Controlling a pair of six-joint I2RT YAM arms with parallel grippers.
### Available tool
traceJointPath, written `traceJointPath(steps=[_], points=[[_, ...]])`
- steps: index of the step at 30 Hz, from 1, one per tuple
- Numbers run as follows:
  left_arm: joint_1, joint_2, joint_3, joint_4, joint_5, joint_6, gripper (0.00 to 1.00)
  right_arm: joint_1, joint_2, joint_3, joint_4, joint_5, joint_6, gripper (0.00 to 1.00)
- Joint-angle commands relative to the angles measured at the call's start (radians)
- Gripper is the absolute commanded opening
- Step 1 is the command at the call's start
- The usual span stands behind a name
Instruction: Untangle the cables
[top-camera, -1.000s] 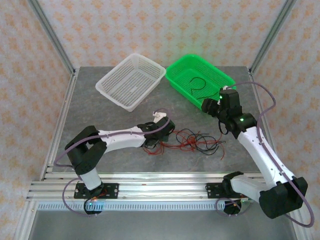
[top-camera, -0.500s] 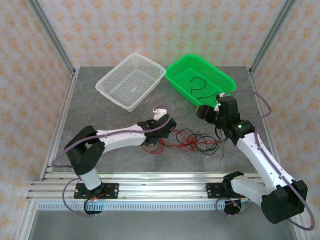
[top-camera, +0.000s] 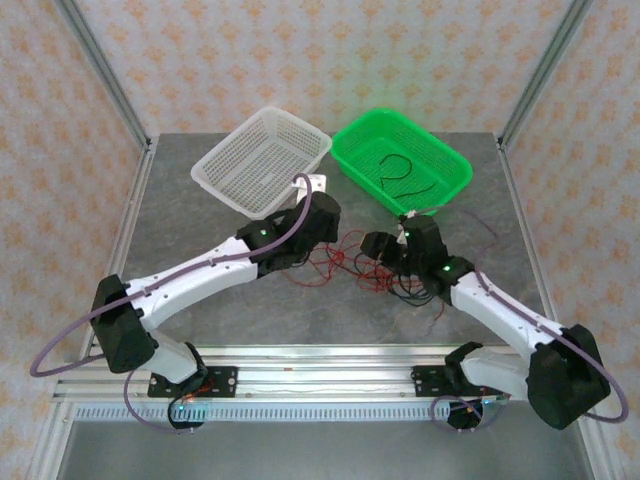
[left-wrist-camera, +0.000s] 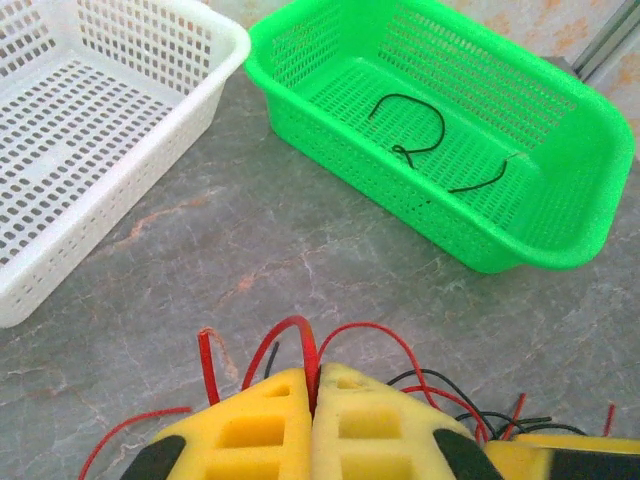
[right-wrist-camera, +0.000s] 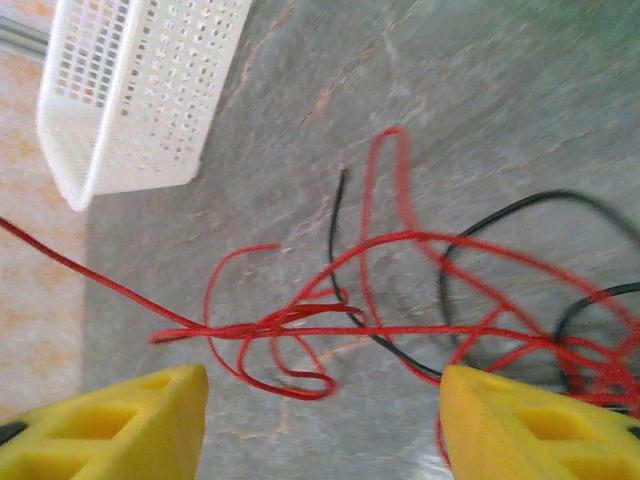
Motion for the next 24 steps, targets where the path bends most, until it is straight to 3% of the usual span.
traceJointPath(steps=[1, 9, 24], points=[[-0.002, -0.038, 0.033, -0.047, 0.005, 0.031, 0.0, 0.059, 0.046, -0.014, 0.228, -0.001, 0.16, 0.62], [-0.004, -0.077, 0.054, -0.055, 0.026, 0.041, 0.0, 0.185, 0.295, 0.138, 0.255, 0.085, 0.144, 0.61], [-0.004, -0.093, 0.242, -0.117, -0.079, 0.128, 0.0, 0.221, 0.522, 0.125, 0.316, 0.154, 0.134, 0.55]])
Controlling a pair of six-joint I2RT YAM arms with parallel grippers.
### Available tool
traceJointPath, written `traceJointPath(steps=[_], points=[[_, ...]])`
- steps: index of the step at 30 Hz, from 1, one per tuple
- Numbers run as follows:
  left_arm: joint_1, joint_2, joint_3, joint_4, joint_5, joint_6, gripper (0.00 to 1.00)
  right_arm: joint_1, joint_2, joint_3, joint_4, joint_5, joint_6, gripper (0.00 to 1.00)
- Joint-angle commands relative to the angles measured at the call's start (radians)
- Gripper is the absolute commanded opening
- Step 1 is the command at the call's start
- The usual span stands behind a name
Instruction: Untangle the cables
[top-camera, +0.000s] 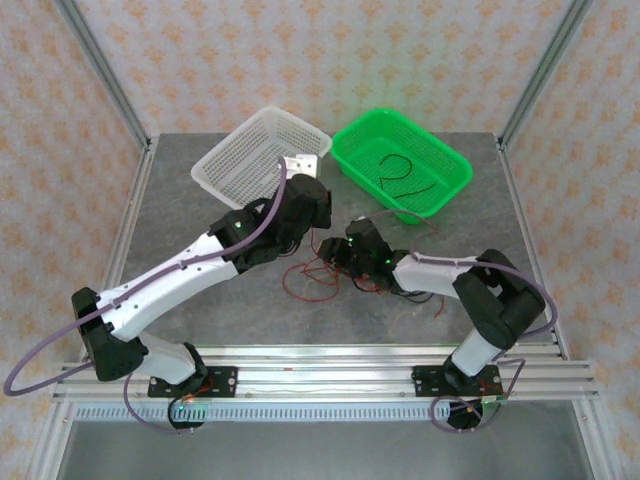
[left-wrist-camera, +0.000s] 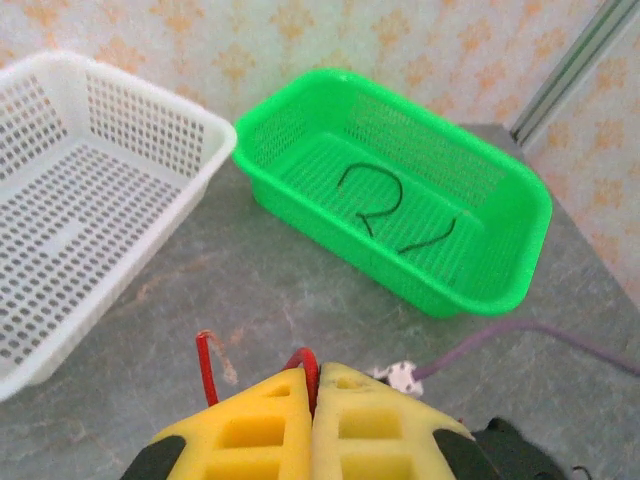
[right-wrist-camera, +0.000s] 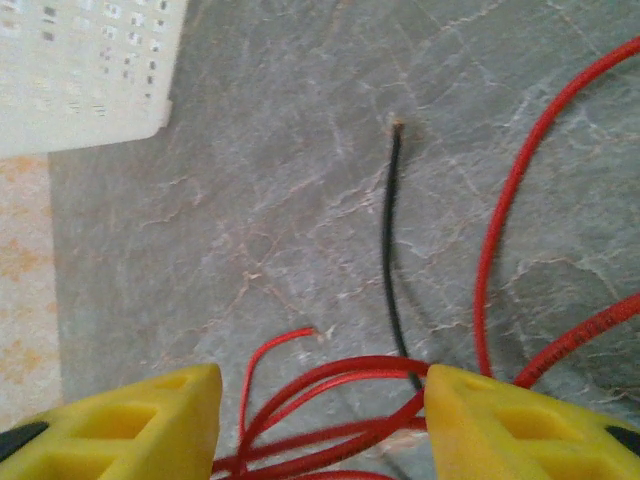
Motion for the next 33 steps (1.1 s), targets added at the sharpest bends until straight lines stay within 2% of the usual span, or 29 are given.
traceJointPath(steps=[1, 15, 25, 33], points=[[-0.004, -0.021, 0.095, -0.027, -0.082, 0.062, 0.0, 0.007, 0.031, -0.012, 0.013, 0.064, -0.019, 0.55], [0.013, 0.061, 0.449, -0.128, -0.231, 0.212, 0.0, 0.006, 0.121, -0.054, 0.04, 0.121, -0.073, 0.55], [0.085, 0.108, 0.64, -0.094, -0.232, 0.306, 0.0, 0.007, 0.149, -0.072, 0.059, 0.116, -0.072, 0.55], [0.139, 0.137, 0.735, -0.002, -0.261, 0.407, 0.0, 0.007, 0.15, -0.073, 0.059, 0.112, -0.072, 0.56]])
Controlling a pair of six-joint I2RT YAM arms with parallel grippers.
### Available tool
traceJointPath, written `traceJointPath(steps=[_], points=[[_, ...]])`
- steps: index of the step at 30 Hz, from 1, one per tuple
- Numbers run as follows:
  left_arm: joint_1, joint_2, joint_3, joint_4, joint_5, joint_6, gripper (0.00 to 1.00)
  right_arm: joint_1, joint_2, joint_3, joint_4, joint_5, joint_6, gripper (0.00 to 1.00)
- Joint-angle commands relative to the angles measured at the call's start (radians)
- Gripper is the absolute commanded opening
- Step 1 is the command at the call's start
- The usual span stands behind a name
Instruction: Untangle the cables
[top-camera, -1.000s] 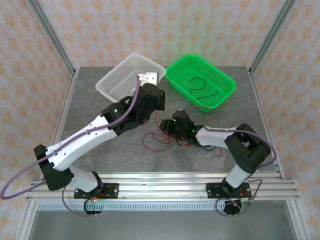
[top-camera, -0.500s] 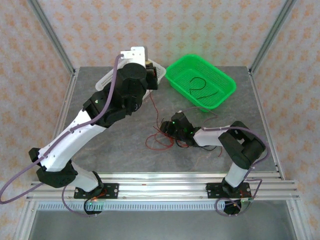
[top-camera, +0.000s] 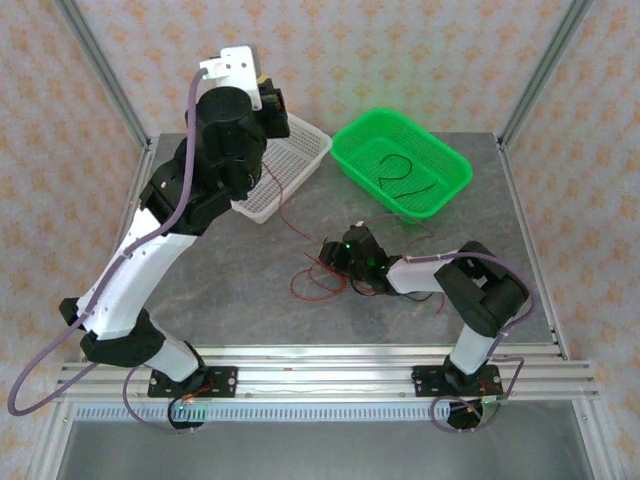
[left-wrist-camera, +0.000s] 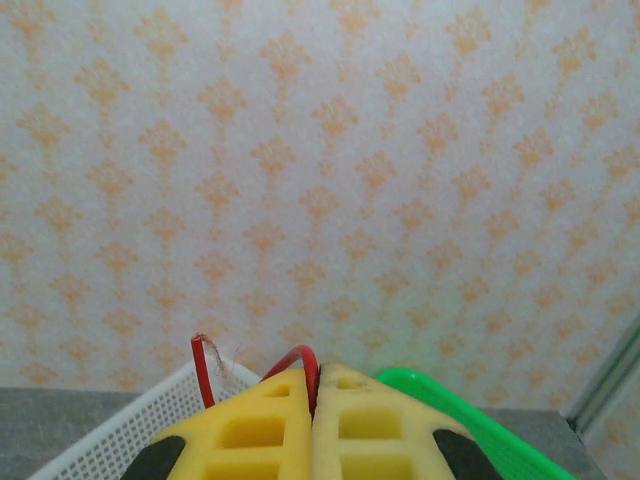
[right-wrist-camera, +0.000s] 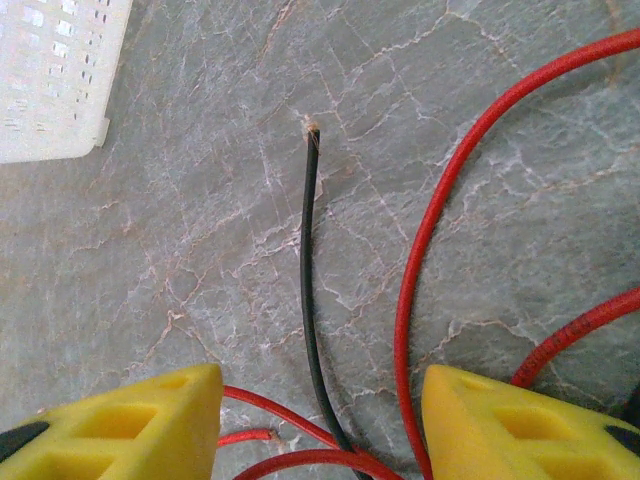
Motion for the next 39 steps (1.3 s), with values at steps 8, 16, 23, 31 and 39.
traceJointPath(steps=[8, 16, 23, 31, 39], points=[[0.036, 0.012, 0.062, 0.218, -0.035, 0.194, 0.0, 0.004, 0.05, -0.018, -0.086, 0.022, -0.018, 0.56], [0.109, 0.024, 0.023, 0.427, -0.012, 0.323, 0.0, 0.007, -0.044, 0.018, -0.155, -0.015, -0.062, 0.59], [0.231, 0.099, 0.044, 0.563, 0.102, 0.39, 0.0, 0.011, -0.222, 0.031, -0.271, 0.014, -0.12, 0.66], [0.353, 0.236, 0.134, 0.611, 0.22, 0.353, 0.0, 0.011, -0.422, 0.034, -0.398, 0.053, -0.168, 0.74], [0.434, 0.355, 0.136, 0.674, 0.282, 0.318, 0.0, 0.011, -0.537, 0.018, -0.463, 0.081, -0.169, 0.76]])
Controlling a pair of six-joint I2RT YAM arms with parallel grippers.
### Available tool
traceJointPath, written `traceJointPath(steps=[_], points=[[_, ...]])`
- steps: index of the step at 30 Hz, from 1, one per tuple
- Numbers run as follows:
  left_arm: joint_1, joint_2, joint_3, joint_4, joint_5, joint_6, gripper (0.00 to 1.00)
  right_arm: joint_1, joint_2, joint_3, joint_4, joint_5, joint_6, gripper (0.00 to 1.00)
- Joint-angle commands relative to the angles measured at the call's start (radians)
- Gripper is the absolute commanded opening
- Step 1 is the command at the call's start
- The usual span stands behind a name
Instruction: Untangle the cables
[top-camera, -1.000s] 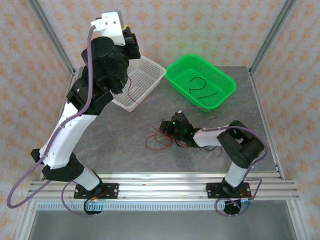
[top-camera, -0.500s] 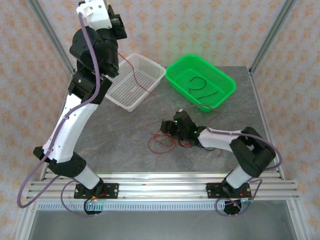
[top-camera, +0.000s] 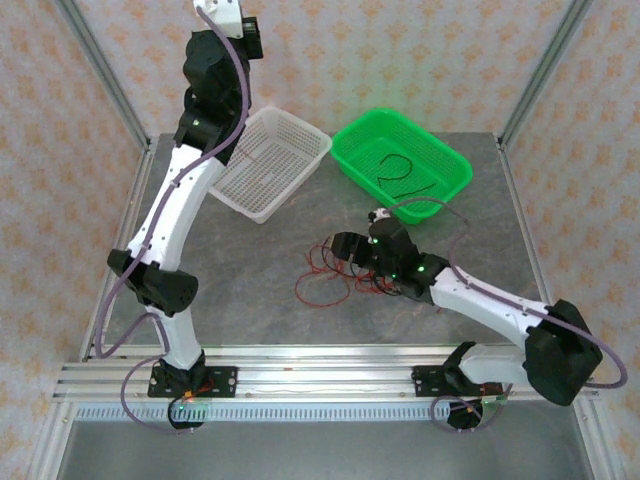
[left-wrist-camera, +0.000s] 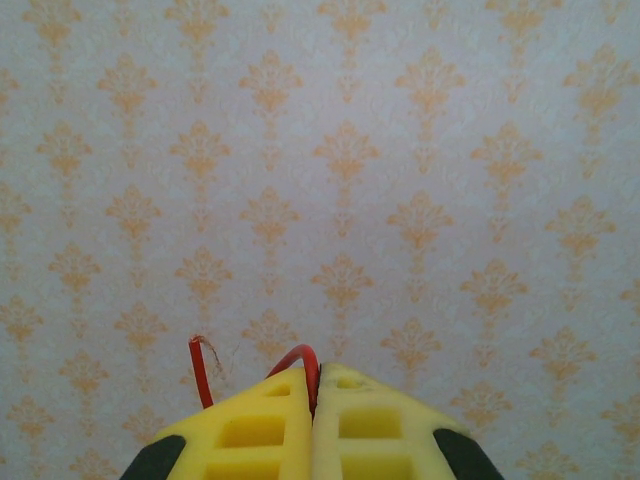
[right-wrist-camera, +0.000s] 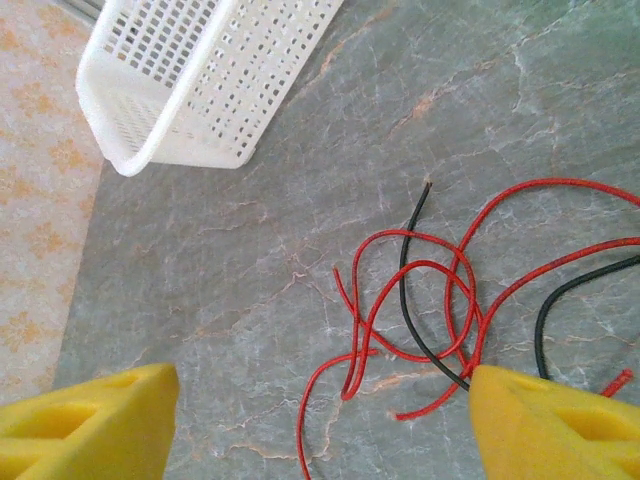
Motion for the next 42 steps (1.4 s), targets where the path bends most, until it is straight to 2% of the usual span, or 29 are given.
traceJointPath(steps=[1, 7, 17, 21, 29, 38, 42], points=[[0.026, 0.034, 0.037, 0.073, 0.044, -0.019, 0.0, 0.005, -0.043, 0.001, -0.052, 0.039, -0.011, 0.76], [0.068, 0.105, -0.05, 0.092, 0.048, -0.04, 0.0, 0.005, -0.062, -0.023, -0.066, 0.049, -0.004, 0.76], [0.095, 0.075, -0.501, 0.258, 0.071, -0.174, 0.0, 0.005, -0.078, -0.055, -0.099, 0.075, 0.001, 0.76], [0.095, 0.075, -0.61, 0.259, 0.122, -0.269, 0.0, 0.005, -0.086, -0.056, -0.116, 0.088, -0.002, 0.76], [0.095, 0.184, -0.573, 0.058, 0.193, -0.393, 0.0, 0.005, -0.101, -0.059, -0.129, 0.087, -0.004, 0.76], [0.098, 0.396, -0.324, -0.243, 0.217, -0.443, 0.0, 0.004, -0.142, -0.072, -0.165, 0.097, 0.0, 0.76], [0.102, 0.453, -0.268, -0.323, 0.222, -0.464, 0.0, 0.005, -0.156, -0.079, -0.173, 0.099, 0.004, 0.76]])
